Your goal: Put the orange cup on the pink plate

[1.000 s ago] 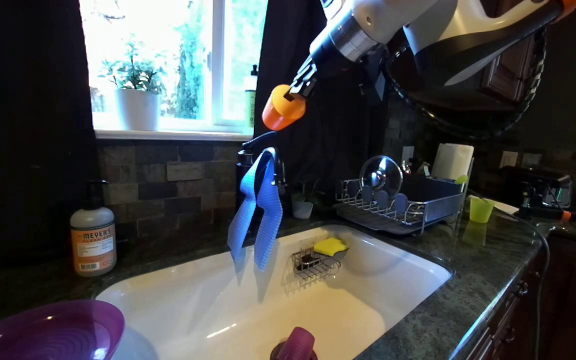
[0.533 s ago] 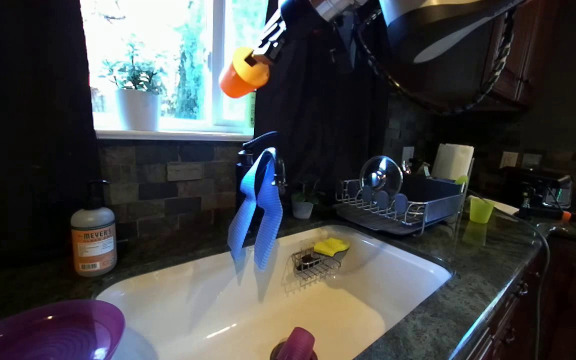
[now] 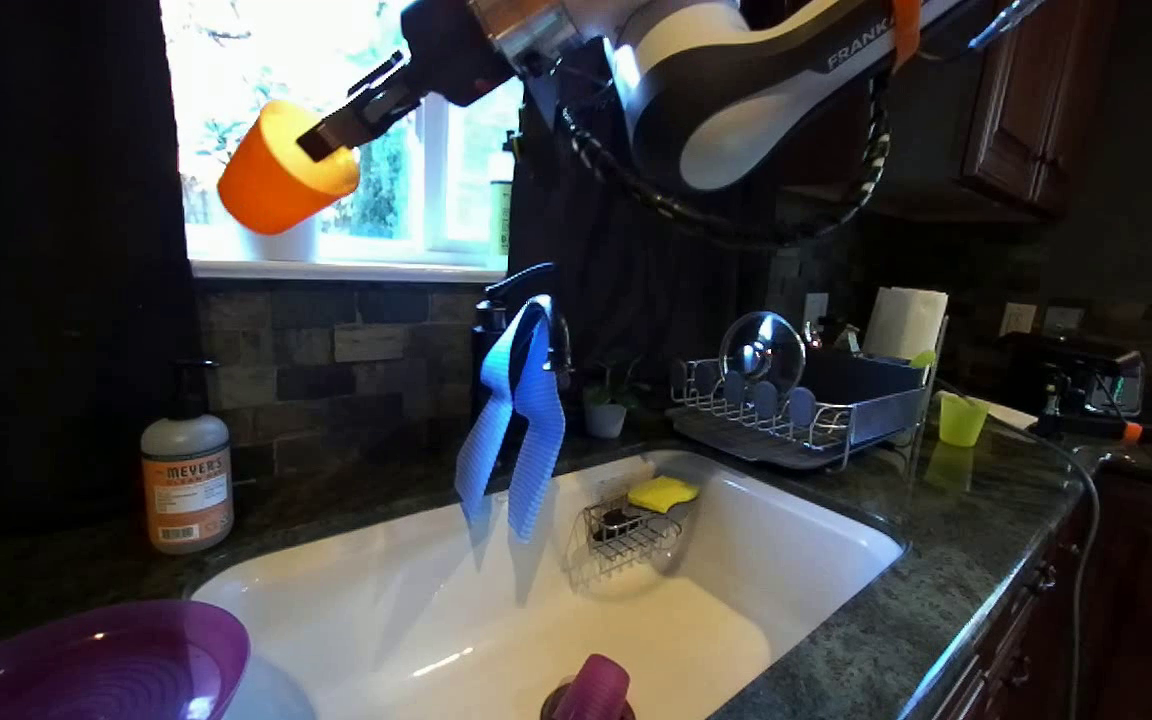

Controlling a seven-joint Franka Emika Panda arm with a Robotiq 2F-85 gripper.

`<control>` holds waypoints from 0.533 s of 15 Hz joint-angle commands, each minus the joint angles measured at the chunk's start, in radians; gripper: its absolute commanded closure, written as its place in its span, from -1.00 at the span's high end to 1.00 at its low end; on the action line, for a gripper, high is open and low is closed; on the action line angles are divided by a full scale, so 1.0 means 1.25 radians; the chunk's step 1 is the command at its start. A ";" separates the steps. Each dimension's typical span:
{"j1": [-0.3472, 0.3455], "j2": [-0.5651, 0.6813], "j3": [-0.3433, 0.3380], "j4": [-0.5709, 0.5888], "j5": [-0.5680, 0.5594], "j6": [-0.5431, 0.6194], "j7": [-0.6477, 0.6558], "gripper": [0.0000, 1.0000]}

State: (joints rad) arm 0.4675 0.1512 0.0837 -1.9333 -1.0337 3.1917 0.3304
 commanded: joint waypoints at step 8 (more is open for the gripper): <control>-0.100 0.086 0.258 -0.090 0.214 0.000 -0.183 -0.91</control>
State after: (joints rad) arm 0.3424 0.2586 0.4070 -2.0463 -0.7662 3.1913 0.1011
